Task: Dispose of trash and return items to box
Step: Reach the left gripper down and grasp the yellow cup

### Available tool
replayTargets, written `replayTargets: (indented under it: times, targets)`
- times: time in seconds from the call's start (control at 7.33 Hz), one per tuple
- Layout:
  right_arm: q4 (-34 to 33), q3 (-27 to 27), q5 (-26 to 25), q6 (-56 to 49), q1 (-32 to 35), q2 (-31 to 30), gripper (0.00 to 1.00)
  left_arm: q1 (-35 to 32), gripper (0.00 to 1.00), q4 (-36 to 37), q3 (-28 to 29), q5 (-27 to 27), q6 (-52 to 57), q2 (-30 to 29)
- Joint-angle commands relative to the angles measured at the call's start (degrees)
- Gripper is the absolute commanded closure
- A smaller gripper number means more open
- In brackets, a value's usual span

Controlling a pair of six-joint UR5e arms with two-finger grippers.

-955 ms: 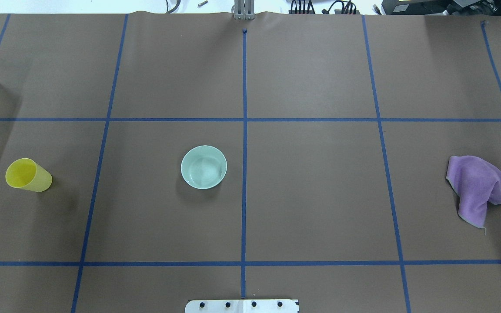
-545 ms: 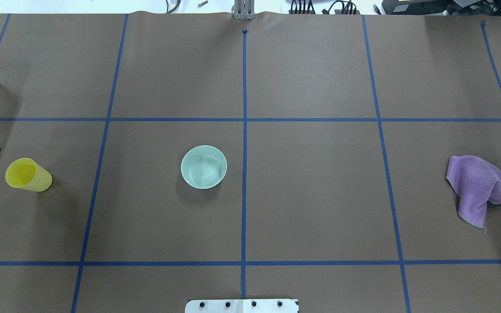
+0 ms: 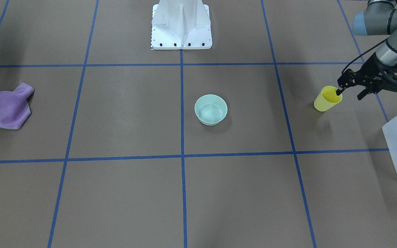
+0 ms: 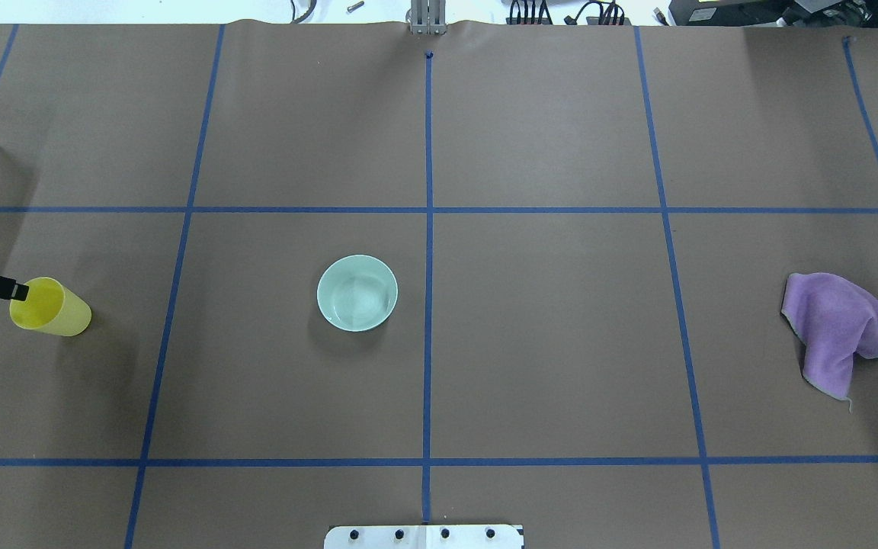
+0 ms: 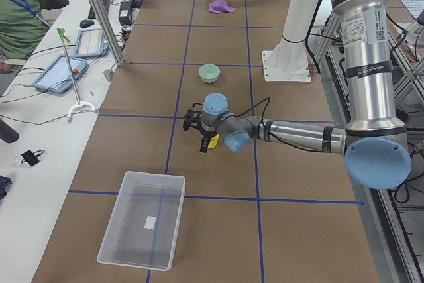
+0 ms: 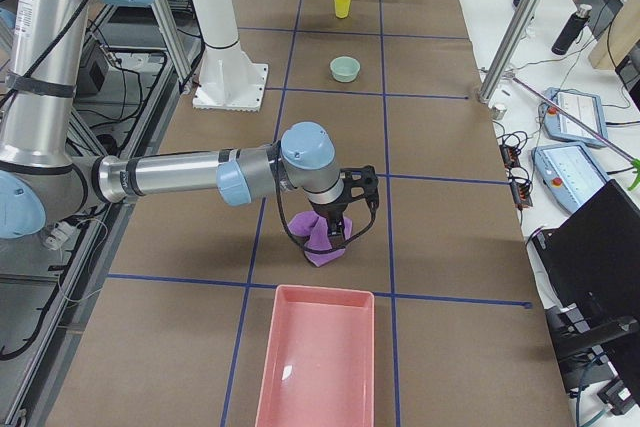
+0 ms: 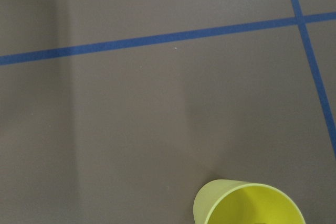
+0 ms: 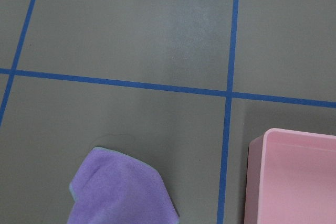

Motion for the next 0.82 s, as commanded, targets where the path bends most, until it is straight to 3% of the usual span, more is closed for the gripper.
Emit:
replayTargets:
  times: [0.0, 0.14, 0.27, 0.68]
  targets:
    - [0.0, 0.0, -0.1, 0.0, 0.0, 0.0, 0.00, 0.9, 0.58, -0.2, 0.8, 0.2, 0.1, -0.4]
    - [0.0, 0.0, -0.1, 0.0, 0.0, 0.0, 0.00, 1.5, 0.86, -0.2, 0.8, 0.2, 0.1, -0.4]
    - [0.0, -0.1, -0.1, 0.0, 0.0, 0.0, 0.00, 1.6, 1.00, -1.6, 0.8, 0.2, 0.0, -0.4]
    - [0.0, -0.1, -0.1, 0.0, 0.0, 0.0, 0.00, 1.0, 1.00, -2.7, -2.3, -2.5, -0.1, 0.3]
